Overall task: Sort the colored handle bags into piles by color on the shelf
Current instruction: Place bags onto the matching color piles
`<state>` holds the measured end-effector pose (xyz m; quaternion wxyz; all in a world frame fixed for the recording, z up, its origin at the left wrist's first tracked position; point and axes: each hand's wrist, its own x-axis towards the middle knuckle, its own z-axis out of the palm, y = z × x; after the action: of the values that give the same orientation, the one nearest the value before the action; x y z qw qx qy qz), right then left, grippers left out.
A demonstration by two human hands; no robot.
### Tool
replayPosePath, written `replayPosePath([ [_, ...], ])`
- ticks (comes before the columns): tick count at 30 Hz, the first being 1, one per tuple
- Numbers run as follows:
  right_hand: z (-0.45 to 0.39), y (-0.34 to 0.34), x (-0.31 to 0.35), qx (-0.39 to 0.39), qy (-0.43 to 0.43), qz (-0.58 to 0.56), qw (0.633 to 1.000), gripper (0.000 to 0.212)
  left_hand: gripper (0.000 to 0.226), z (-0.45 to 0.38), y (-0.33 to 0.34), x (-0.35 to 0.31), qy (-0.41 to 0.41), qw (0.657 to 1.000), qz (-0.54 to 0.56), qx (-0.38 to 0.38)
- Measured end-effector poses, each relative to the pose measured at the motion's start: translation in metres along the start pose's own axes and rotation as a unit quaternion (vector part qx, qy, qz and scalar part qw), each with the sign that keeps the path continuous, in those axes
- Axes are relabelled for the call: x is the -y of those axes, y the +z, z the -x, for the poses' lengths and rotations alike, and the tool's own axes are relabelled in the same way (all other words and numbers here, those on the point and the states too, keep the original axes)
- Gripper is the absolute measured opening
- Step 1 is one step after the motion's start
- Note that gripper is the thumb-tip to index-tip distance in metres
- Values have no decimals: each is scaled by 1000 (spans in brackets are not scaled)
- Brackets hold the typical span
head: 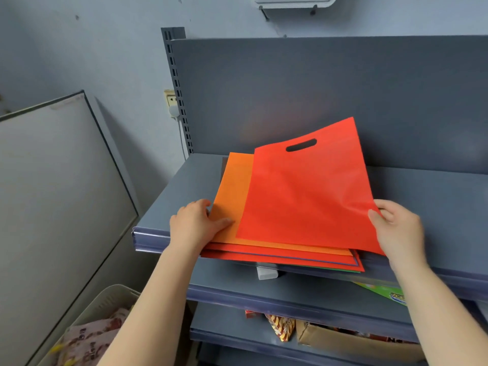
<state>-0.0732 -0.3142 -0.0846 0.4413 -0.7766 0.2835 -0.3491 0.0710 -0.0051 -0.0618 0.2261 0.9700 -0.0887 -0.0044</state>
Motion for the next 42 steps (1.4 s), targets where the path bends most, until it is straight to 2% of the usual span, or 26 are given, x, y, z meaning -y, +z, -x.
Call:
replayPosePath([
  [4,-1,-6,-4,-25,37,-74,996,23,54,-3,0,2,-28,998,61,-13],
  [9,5,-10,5,-19,51,-163,985,30,18,2,-9,-5,-10,992,86,-93],
  [11,8,-10,12,-12,57,-194,979,35,5,5,-12,-7,7,985,128,-118],
  [15,16,-14,23,5,86,-273,958,37,26,18,-21,-5,40,948,272,-158],
  [17,23,-17,30,23,101,-315,943,36,31,32,-26,-4,47,931,310,-186],
  [21,42,-21,43,71,121,-366,920,33,26,72,-32,7,17,888,385,-250],
  [26,71,-27,54,149,139,-375,904,32,24,135,-34,25,-36,833,456,-311],
  [33,116,-25,67,257,158,-385,872,31,17,236,-40,57,-100,770,498,-385],
  [35,134,-18,74,292,160,-385,861,32,16,267,-47,70,-111,763,487,-410],
  [42,202,4,107,395,154,-394,815,30,14,369,-81,111,-129,704,468,-518],
])
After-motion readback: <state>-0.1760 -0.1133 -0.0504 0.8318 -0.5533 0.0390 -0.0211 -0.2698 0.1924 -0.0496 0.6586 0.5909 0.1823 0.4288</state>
